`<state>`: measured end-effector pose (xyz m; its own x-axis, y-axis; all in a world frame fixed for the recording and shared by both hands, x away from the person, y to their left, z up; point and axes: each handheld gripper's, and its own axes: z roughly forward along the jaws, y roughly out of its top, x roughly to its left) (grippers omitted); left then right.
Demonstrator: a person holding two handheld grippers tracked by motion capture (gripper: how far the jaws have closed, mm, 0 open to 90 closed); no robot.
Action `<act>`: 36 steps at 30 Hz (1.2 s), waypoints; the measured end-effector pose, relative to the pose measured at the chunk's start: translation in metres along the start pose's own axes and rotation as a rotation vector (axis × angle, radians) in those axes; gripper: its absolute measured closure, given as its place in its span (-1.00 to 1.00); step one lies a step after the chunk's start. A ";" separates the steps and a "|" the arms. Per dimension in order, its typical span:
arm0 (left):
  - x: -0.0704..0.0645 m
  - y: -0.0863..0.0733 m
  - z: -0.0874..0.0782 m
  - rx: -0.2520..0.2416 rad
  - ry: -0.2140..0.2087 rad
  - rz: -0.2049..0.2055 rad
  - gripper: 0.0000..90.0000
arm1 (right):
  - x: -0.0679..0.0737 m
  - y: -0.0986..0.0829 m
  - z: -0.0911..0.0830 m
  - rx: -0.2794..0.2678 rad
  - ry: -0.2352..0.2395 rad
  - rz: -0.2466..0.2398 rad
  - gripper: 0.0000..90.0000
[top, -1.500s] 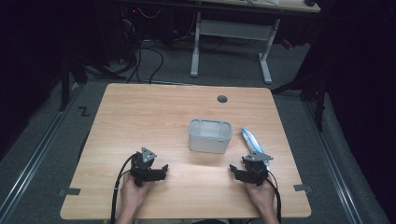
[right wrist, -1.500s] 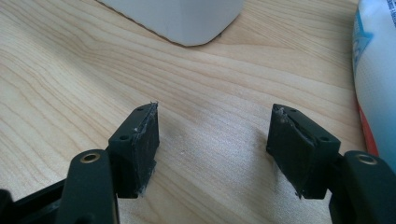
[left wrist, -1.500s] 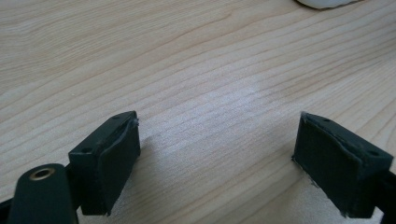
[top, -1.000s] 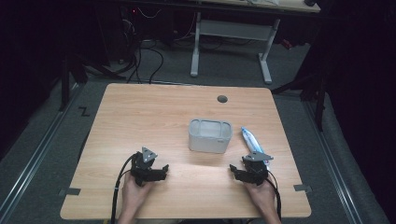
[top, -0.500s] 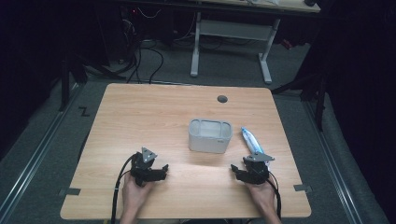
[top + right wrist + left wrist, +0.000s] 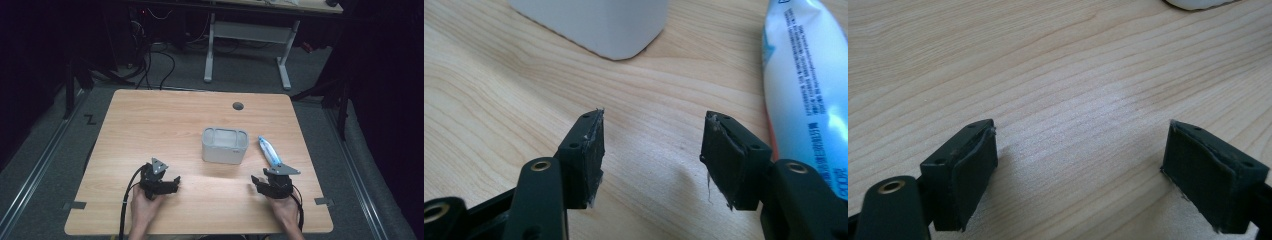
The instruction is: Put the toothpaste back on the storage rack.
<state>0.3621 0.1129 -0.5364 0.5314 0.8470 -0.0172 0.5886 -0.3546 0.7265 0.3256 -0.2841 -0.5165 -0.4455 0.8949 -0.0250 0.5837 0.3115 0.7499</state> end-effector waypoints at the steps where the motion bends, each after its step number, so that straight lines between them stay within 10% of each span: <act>1: 0.000 0.000 0.000 0.000 0.000 0.000 -0.67 | -0.001 0.000 -0.001 -0.002 0.001 0.005 -0.05; 36: -0.001 0.000 0.000 0.000 0.010 -0.009 -0.67 | -0.032 0.015 -0.025 -0.073 -0.043 0.088 0.08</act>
<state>0.3613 0.1125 -0.5364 0.5199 0.8541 -0.0166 0.5931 -0.3469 0.7266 0.3311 -0.3162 -0.4879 -0.3641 0.9312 0.0156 0.5677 0.2086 0.7964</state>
